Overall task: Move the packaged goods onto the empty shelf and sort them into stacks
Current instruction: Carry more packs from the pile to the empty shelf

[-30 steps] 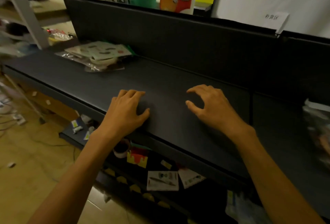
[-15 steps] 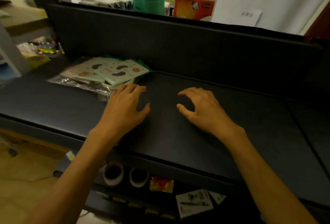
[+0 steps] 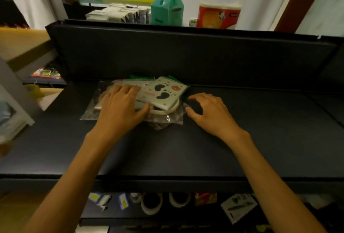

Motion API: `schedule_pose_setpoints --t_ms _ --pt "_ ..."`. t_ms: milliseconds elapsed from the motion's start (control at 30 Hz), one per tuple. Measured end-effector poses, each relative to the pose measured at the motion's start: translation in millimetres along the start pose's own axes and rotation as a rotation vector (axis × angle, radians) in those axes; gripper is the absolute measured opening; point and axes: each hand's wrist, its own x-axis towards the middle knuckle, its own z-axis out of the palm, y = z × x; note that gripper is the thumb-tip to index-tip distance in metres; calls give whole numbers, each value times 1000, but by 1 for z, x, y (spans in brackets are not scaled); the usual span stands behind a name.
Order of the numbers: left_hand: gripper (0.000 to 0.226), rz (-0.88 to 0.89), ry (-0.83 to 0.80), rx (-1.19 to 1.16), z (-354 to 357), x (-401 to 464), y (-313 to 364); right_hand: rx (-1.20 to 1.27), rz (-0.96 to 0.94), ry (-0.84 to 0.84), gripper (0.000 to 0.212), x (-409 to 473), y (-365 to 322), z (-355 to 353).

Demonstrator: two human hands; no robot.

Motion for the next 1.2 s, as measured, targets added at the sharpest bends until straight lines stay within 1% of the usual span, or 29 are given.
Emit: schedule_pose_setpoints --t_ms 100,167,233,333,400,500,633,733,867,933,1067,1133,1200 --pt "67 -121 -42 -21 0 14 -24 48 64 31 43 17 -17 10" --pt "73 -186 -70 -13 4 19 -37 70 130 75 47 27 -24 18" --pt "77 -192 -89 21 9 24 -46 84 220 100 58 36 -30 24" --pt "83 -192 -126 19 14 28 -52 97 339 57 78 44 -36 32" --pt "87 -183 -160 2 16 30 -52 164 370 29 85 46 -38 37" --pt "90 -174 -152 -62 21 29 -51 316 390 18 85 45 -37 39" --pt "92 -175 -104 -216 22 28 -50 473 404 -8 80 41 -31 32" --pt "91 -173 -82 -314 23 29 -48 527 395 7 79 38 -27 30" --pt "95 -192 -88 -567 20 29 -46 612 389 57 78 36 -26 31" --pt "97 -209 -87 -631 19 29 -46 622 380 84 77 35 -24 33" --pt "91 -310 -67 -828 18 28 -47 718 436 141 77 34 -16 35" --pt "77 -367 -75 -940 18 28 -48 832 493 186 79 34 -11 34" --pt "57 -416 -93 -1088 13 27 -47 954 550 229 76 34 -8 32"
